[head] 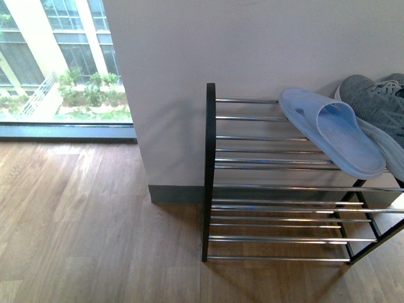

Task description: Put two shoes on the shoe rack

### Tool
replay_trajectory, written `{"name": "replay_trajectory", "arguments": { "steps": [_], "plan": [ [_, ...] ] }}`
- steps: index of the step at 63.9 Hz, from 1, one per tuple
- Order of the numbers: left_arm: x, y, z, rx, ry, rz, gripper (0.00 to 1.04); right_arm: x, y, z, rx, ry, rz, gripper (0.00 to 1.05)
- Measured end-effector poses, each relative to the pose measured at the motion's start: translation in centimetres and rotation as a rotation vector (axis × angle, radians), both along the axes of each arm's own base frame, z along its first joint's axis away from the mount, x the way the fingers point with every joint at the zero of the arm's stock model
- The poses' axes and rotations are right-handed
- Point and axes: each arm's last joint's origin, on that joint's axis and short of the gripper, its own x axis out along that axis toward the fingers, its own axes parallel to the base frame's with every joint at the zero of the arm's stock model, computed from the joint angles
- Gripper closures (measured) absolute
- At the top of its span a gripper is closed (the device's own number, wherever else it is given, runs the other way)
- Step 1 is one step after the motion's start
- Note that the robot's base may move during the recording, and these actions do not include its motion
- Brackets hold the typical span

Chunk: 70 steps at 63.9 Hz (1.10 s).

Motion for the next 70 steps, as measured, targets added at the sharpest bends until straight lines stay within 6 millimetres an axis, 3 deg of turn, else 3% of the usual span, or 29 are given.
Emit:
{"name": "replay_trajectory", "arguments": {
  "steps": [70],
  "plan": [
    [0.0,0.0,0.0,0.000,0.000,0.000,1.03,-3.9,0.0,1.1,0.000,-0.035,0.000,1.03]
  ]
}}
